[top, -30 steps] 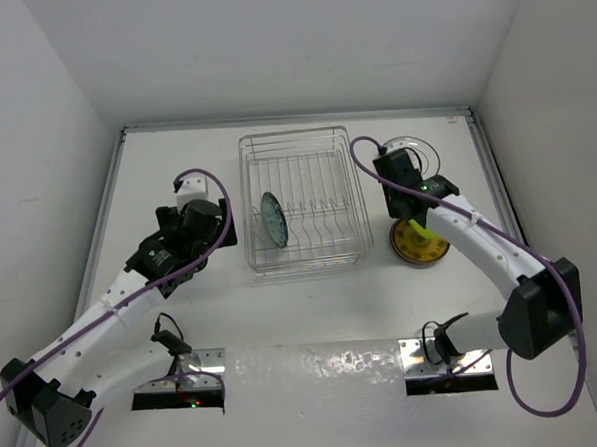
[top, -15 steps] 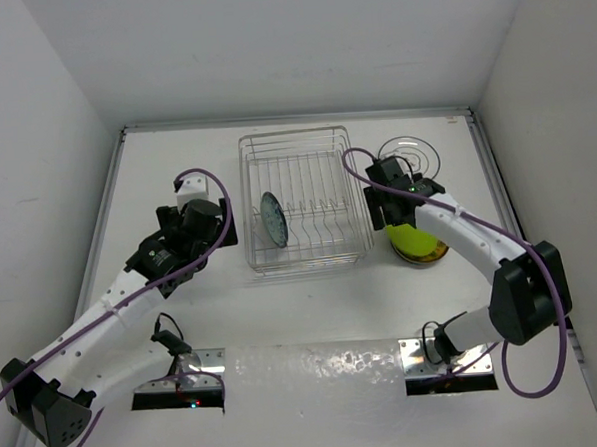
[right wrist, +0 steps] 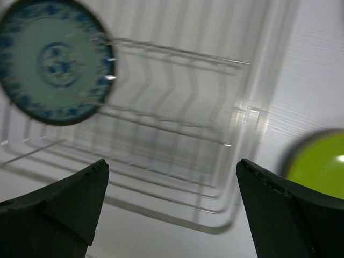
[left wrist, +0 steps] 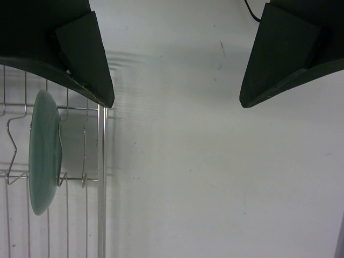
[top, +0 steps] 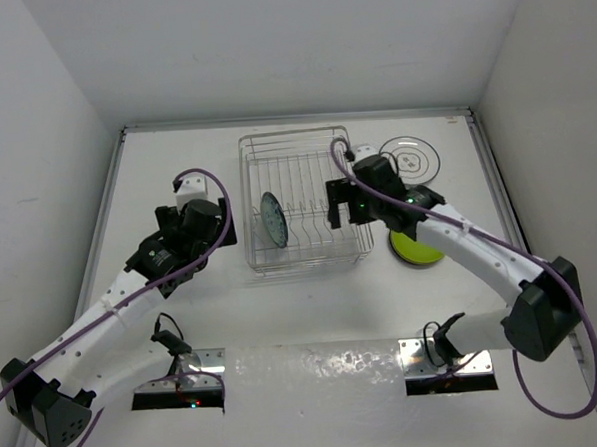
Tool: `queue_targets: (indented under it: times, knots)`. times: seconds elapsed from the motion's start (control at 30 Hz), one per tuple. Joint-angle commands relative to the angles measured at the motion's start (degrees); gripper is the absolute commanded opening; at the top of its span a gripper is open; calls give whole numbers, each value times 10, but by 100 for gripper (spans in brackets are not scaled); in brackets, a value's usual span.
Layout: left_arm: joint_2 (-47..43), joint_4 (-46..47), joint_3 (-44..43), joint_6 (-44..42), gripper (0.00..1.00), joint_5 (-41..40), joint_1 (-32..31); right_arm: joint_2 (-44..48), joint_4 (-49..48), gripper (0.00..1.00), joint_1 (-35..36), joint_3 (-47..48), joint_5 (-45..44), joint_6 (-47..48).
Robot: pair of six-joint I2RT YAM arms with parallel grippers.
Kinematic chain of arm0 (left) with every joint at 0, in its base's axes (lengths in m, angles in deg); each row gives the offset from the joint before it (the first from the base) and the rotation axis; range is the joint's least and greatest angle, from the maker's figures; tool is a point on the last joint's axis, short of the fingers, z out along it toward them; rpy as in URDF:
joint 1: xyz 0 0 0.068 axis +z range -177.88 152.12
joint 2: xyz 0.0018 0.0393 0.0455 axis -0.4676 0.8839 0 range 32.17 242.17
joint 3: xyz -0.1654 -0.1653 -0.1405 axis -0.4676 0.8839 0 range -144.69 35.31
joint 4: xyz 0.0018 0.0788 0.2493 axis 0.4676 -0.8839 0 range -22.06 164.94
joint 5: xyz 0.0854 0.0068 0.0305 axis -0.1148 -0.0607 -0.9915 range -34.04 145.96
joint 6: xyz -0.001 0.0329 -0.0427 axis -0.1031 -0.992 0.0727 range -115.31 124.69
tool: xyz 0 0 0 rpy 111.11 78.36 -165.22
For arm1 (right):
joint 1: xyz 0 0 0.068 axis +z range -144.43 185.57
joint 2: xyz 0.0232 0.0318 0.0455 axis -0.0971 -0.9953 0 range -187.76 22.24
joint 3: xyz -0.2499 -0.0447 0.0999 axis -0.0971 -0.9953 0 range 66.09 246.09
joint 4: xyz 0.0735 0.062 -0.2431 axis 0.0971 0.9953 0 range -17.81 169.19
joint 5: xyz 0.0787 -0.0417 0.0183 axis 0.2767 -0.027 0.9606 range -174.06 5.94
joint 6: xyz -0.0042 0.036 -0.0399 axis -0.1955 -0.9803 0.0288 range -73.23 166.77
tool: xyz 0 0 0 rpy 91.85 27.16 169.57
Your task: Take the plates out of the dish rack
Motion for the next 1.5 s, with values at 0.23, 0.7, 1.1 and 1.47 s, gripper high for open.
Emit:
queue_targets:
  times: [0.23,0.7,1.1,1.47]
  knots:
    - [-24,-7,-7,21,100,-59,7,-151,-164,99,137,99,-39,-151]
    - [-33,5,-4,10,100,-34,7,-288,-187,67,193,195,-151,-207]
    - [-37,10,-3,5,100,-22,7,-366,-173,24,201,249,-188,-281]
    - [-37,12,-2,4,100,-22,7,-397,-183,0,210,269,-251,-387]
